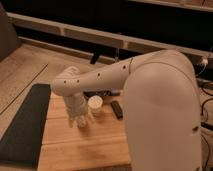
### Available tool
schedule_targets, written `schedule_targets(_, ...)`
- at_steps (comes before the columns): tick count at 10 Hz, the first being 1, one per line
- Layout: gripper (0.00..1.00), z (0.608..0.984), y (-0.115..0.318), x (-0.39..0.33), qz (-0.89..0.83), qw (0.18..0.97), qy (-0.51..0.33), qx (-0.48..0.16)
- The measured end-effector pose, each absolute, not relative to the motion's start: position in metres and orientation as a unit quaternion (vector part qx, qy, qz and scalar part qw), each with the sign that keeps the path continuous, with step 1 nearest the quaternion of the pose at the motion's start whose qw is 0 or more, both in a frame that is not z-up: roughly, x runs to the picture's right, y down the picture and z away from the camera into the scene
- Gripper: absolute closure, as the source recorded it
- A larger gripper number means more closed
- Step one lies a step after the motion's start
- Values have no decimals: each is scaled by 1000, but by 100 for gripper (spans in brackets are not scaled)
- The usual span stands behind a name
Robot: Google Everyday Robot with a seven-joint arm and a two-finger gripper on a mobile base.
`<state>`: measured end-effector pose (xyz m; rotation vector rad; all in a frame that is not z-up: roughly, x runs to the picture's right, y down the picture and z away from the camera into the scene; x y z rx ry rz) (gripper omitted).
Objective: Knock the bottle over
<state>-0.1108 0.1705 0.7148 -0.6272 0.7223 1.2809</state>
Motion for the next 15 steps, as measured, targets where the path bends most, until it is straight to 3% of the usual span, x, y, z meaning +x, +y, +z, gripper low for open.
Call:
schedule_targets(4,35,750,156,-88,567,696,361,-254)
schedule_targets(8,35,791,115,-108,557,744,309,-199)
schedule_targets(12,35,783,98,-135,546,777,260,-175)
schedule_targets(15,35,756,102,-146,551,779,243,-175)
